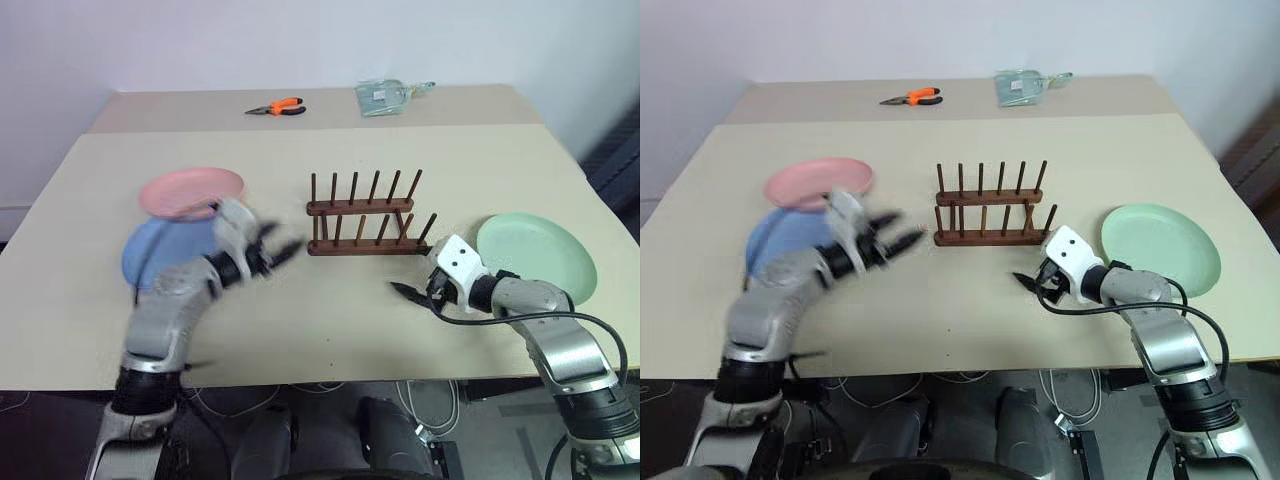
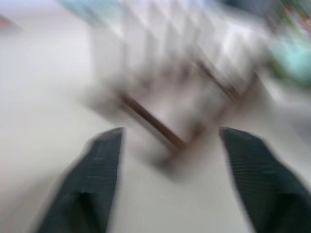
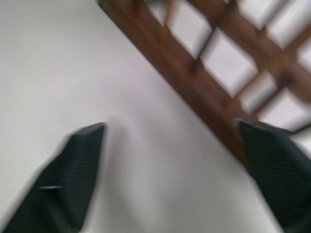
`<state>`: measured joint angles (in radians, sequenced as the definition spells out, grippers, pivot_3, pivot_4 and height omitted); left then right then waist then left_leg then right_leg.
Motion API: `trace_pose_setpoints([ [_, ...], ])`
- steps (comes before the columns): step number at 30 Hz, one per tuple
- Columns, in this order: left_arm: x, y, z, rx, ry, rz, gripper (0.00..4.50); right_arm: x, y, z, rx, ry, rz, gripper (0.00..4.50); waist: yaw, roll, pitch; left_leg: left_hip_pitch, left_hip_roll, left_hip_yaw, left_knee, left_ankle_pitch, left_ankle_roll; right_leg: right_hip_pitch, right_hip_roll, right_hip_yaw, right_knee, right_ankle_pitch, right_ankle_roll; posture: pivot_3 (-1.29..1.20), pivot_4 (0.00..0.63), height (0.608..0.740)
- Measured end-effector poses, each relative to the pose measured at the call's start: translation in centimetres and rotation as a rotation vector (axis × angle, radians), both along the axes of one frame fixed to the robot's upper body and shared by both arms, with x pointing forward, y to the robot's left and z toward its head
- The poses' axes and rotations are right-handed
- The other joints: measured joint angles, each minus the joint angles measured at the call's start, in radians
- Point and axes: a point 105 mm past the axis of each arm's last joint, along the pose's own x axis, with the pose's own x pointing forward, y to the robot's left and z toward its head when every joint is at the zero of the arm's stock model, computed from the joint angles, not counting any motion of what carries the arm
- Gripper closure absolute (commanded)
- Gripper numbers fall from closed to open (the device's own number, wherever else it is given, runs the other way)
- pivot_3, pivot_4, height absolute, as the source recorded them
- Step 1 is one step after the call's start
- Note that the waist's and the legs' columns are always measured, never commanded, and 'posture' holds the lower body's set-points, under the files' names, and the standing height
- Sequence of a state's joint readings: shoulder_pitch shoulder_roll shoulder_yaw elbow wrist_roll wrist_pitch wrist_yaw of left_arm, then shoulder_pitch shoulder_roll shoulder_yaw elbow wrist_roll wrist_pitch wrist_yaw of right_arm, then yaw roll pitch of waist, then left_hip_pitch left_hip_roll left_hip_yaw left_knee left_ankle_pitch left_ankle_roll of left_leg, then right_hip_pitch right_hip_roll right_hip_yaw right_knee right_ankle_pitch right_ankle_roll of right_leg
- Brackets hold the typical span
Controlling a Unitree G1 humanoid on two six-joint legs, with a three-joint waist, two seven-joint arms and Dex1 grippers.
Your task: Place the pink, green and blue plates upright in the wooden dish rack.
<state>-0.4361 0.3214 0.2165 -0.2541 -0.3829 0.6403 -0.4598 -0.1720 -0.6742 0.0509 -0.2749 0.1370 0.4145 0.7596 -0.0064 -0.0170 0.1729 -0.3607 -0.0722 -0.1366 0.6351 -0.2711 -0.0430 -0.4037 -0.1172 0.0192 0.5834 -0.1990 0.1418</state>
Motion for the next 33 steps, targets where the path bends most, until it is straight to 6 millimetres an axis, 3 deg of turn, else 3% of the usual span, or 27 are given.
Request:
trace_pose_setpoints([
  [3, 1.7, 4.9, 4.3, -0.184, -0.075, 0.335, 0.12, -0.1, 0.5, -0.5, -0.013, 0.010, 0.022, 0.00, 0.000, -0.002, 0.000, 0.001, -0.001, 0.000, -0.001, 0.000, 0.000, 0.001, 0.000, 0.000, -0.002, 0.000, 0.001, 0.00, 0.150, 0.740],
  [5, 1.8, 7.6, 5.2, -0.295, -0.061, 0.524, 0.12, 0.0, 0.9, -0.9, -0.016, 0.020, 0.035, 0.00, -0.002, -0.002, 0.001, 0.001, -0.001, 0.000, -0.002, 0.000, 0.000, 0.001, 0.000, 0.001, -0.002, 0.000, 0.001, 0.00, 0.150, 0.740],
  [10, 1.0, 11.7, 1.3, -0.528, 0.148, 0.835, 0.12, 0.8, 1.0, -0.5, -0.016, -0.001, 0.041, 0.00, -0.004, -0.005, 0.002, 0.001, -0.001, 0.001, -0.003, 0.000, -0.001, -0.001, 0.000, 0.001, -0.001, 0.000, 0.001, 0.00, 0.150, 0.740],
  [19, 1.0, 11.9, -3.4, -0.823, 0.410, 0.787, 0.12, 1.0, 1.4, -0.2, -0.015, -0.027, 0.059, 0.00, 0.004, -0.011, 0.005, 0.001, -0.001, 0.001, -0.002, 0.000, -0.001, 0.000, 0.000, 0.001, -0.002, 0.000, 0.001, 0.00, 0.150, 0.740],
  [22, 2.1, 11.6, -4.3, -0.916, 0.488, 0.768, 1.02, 1.1, 1.2, -0.2, -0.016, -0.038, 0.039, 0.00, 0.015, -0.011, 0.005, 0.001, -0.001, 0.001, -0.002, 0.000, -0.001, 0.000, 0.000, 0.001, -0.002, 0.000, 0.001, 0.00, 0.150, 0.740],
  [29, 3.3, 11.0, -5.2, -0.982, 0.549, 0.732, 4.49, 0.1, -0.2, 0.2, -0.038, -0.038, 0.010, 0.00, 0.021, -0.012, 0.005, -0.001, -0.001, 0.001, -0.002, 0.000, -0.002, -0.001, 0.000, 0.001, -0.002, 0.002, -0.003, 0.00, 0.150, 0.740],
  [31, 3.5, 10.6, -4.4, -0.962, 0.513, 0.687, 4.49, -0.4, -0.9, 1.2, -0.032, -0.022, 0.017, 0.00, 0.020, -0.013, 0.006, -0.001, -0.001, 0.001, -0.002, 0.000, -0.002, -0.001, 0.000, 0.001, -0.002, 0.002, -0.003, 0.00, 0.150, 0.740],
  [33, 3.7, 9.0, -1.7, -0.862, 0.412, 0.580, 4.49, -0.7, -1.5, 3.3, -0.015, -0.040, 0.028, 0.00, 0.020, -0.014, 0.007, -0.004, -0.001, 0.000, -0.001, 0.001, -0.002, -0.003, 0.000, 0.000, -0.002, 0.002, -0.003, 0.00, 0.150, 0.740],
])
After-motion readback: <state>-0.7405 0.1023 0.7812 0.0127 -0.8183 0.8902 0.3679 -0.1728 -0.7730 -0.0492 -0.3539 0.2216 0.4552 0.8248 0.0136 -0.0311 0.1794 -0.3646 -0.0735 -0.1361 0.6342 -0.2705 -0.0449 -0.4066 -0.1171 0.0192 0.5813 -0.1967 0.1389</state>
